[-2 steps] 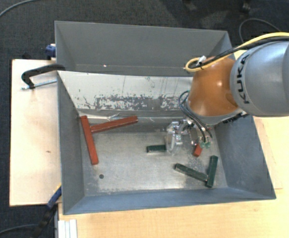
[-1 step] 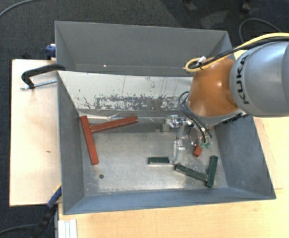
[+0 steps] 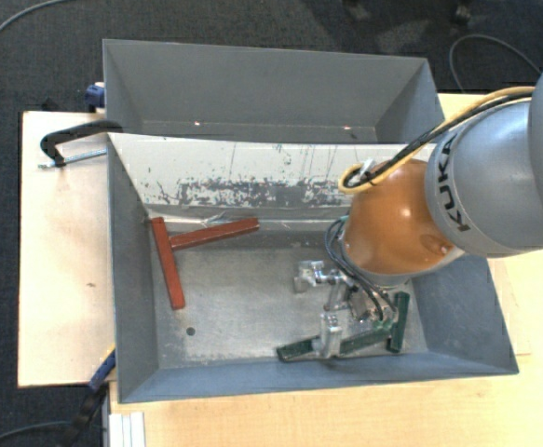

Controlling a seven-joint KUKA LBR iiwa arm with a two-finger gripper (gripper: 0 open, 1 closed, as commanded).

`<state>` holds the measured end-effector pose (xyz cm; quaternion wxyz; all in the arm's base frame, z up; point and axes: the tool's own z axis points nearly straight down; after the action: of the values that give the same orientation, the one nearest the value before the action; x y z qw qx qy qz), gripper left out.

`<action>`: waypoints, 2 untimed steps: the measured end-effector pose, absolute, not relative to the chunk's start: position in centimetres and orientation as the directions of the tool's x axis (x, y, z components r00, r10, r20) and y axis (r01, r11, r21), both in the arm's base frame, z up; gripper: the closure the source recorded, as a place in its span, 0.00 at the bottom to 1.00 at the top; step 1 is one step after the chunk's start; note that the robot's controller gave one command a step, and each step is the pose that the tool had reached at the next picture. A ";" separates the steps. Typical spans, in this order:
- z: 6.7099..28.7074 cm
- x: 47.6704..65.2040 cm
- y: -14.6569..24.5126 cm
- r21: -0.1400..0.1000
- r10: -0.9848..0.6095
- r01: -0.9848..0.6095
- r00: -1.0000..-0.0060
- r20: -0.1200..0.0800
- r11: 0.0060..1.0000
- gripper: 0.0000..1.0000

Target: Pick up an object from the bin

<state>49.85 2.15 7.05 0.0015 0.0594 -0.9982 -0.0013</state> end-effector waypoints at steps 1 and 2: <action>7.1 50.0 -4.8 -0.002 -0.260 -0.260 -0.966 -0.003 0.966 0.00; 7.1 49.7 -0.8 0.001 -0.400 -0.400 -0.916 -0.002 0.916 0.00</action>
Offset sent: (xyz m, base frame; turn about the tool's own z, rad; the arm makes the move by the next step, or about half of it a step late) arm 0.0001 -0.0668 -0.0005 -0.1482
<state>49.75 -0.85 7.10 -0.0011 0.2044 -0.9789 -0.0005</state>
